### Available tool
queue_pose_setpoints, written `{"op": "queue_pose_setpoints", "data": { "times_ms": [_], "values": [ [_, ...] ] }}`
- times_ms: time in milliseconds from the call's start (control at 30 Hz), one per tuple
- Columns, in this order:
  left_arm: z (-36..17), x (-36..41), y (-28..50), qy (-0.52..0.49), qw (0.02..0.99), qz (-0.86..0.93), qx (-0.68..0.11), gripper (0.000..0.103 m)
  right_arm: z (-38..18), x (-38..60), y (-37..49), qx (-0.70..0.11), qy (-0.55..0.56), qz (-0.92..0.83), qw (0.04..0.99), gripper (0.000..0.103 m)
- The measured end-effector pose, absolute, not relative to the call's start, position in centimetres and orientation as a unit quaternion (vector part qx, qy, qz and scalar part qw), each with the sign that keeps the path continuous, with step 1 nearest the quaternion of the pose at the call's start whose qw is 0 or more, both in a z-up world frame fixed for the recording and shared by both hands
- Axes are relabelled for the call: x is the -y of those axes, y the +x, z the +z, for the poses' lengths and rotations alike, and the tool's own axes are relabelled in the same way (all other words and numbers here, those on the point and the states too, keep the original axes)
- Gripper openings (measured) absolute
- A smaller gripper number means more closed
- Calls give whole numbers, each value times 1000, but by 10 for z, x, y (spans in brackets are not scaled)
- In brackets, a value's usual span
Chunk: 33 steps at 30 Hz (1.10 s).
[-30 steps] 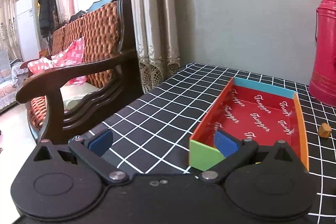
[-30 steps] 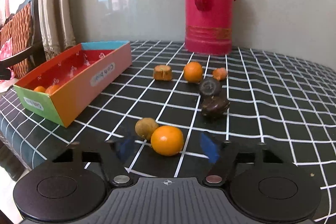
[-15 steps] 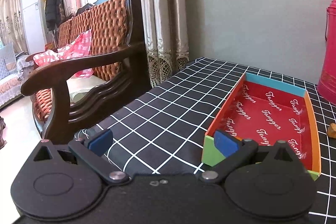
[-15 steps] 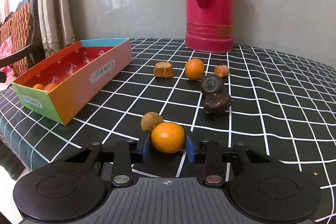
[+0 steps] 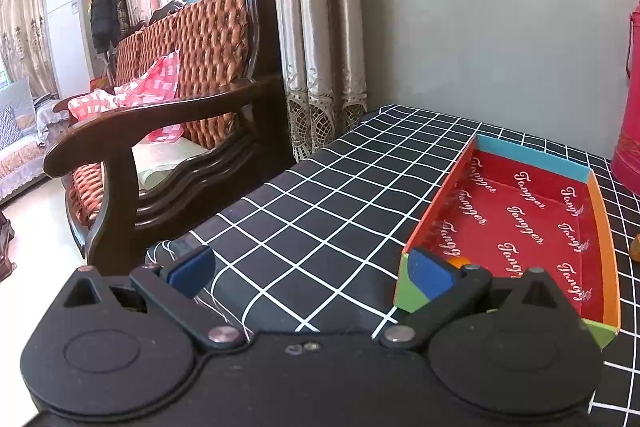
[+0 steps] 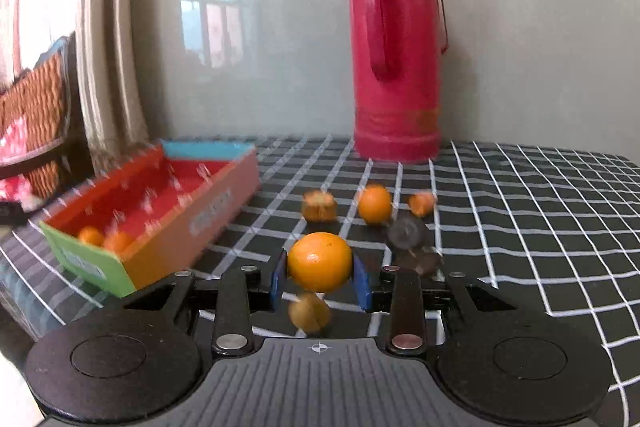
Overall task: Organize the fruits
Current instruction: 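Carry the mandarin over the box and open the right gripper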
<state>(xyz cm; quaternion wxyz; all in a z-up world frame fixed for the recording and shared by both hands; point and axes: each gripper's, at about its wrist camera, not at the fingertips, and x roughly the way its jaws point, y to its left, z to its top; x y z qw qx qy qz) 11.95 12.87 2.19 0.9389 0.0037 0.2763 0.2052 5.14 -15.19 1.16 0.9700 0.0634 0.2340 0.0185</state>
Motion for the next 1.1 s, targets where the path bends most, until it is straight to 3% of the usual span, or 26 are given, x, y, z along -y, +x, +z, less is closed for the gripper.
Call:
{"op": "queue_pose_setpoints", "data": {
  "times_ms": [267,700,767,833,1067,1100],
  "values": [
    [20,-145,115,6,935,219,-278,97,28,110,74,-204,84,81,972,35],
    [18,-181,106,-4,926,249,-284,97,11,34,103,-222,37,122,967,36],
    [18,-183,106,-7,925,250,-285,97,10,29,104,-226,26,126,966,50],
    [18,-184,107,-9,925,249,-287,97,12,28,101,-216,29,126,968,85],
    [19,-166,109,1,931,231,-284,97,25,48,91,-190,41,78,978,90],
    [19,-162,109,3,933,224,-283,97,25,52,93,-198,41,65,977,95]
  ]
}}
